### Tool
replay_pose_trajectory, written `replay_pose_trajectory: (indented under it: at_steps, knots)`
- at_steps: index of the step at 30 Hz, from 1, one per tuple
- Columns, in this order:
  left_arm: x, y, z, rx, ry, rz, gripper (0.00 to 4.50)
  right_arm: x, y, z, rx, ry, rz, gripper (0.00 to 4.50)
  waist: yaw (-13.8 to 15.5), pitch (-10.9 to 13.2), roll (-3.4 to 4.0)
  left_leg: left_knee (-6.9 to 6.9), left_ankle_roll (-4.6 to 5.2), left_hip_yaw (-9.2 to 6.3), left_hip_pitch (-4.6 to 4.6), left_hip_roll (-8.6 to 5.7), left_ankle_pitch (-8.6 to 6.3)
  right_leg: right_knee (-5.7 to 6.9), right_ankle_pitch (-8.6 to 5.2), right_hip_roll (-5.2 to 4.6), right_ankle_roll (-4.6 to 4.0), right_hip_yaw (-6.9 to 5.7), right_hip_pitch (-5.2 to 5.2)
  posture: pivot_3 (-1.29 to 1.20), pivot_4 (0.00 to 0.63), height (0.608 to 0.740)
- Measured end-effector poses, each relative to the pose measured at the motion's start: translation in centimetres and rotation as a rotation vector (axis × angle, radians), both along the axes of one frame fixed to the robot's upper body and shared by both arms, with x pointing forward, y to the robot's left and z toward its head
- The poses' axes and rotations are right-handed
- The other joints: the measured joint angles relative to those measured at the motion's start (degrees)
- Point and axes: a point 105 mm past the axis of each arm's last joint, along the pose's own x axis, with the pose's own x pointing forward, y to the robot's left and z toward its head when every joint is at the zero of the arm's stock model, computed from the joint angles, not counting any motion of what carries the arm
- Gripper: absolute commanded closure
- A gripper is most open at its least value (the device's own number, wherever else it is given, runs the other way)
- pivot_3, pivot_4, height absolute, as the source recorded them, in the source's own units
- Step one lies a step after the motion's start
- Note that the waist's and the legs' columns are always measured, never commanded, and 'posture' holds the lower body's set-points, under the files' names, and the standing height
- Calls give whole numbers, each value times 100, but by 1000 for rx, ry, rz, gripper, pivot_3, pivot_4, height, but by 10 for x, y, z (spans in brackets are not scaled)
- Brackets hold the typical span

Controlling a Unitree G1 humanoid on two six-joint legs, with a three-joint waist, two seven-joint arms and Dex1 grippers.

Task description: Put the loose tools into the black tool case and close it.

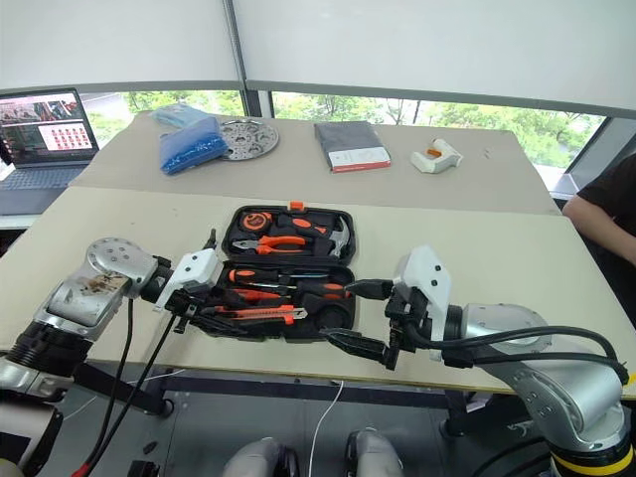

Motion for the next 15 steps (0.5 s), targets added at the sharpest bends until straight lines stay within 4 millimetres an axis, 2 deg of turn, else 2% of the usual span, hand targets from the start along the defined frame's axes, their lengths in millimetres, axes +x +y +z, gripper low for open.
replay_pose_trajectory:
  at_steps: [2,3,7,13,15]
  knots:
    - [-1,2,-1,5,7,-11,1782,0,0,0,-2,0,-3,0,0,0,0,4,3,0,-1,0,-1,-1,0,0,0,0,1,0,150,718]
    - [-1,2,-2,9,10,-14,1628,0,0,0,-2,0,-4,0,0,0,0,4,4,0,0,0,-2,-1,0,0,0,0,1,0,150,718]
    - [3,3,-2,17,10,-16,184,2,-2,0,-4,-1,-18,0,1,0,0,6,5,0,-2,0,-2,-1,0,1,0,-1,1,0,150,718]
    - [6,-2,5,-15,-4,-20,83,3,-2,-1,-12,3,-22,0,1,0,0,8,6,-1,-3,0,-2,-1,0,1,0,0,1,0,150,718]
    - [9,-5,10,-38,-16,-12,598,4,-3,-2,-12,5,-25,0,1,0,0,11,6,-1,-4,0,-2,0,0,2,1,-1,1,0,150,718]
